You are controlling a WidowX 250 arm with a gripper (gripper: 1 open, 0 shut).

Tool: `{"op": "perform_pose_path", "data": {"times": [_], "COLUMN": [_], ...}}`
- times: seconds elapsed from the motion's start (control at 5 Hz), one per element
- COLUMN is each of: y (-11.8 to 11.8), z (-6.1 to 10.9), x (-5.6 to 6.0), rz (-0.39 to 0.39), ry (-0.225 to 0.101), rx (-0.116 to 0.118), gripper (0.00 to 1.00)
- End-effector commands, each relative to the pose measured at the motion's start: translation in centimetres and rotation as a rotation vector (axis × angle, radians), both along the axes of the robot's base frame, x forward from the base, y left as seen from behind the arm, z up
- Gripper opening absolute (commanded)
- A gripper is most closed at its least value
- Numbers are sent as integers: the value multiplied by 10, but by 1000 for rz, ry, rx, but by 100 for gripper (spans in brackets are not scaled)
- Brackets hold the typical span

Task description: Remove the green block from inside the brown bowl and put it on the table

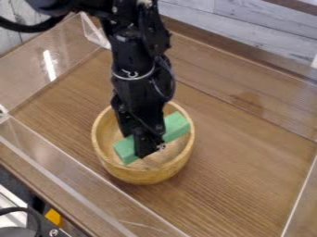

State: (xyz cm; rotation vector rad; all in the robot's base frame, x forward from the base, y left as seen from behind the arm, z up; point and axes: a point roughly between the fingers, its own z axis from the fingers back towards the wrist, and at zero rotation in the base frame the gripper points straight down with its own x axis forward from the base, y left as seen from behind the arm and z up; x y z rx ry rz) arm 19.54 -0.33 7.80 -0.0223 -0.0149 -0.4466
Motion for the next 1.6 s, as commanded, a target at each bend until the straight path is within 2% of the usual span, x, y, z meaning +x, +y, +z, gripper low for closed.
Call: {"op": "perform_pose_path", "data": {"times": [0.0,1.4], "y": [-4,-35], "z": [15,43], "x": [7,-9], "rz": [-1,17], "ry": [-52,-97], "rx": [-9,-66], "gripper": [0,0]}}
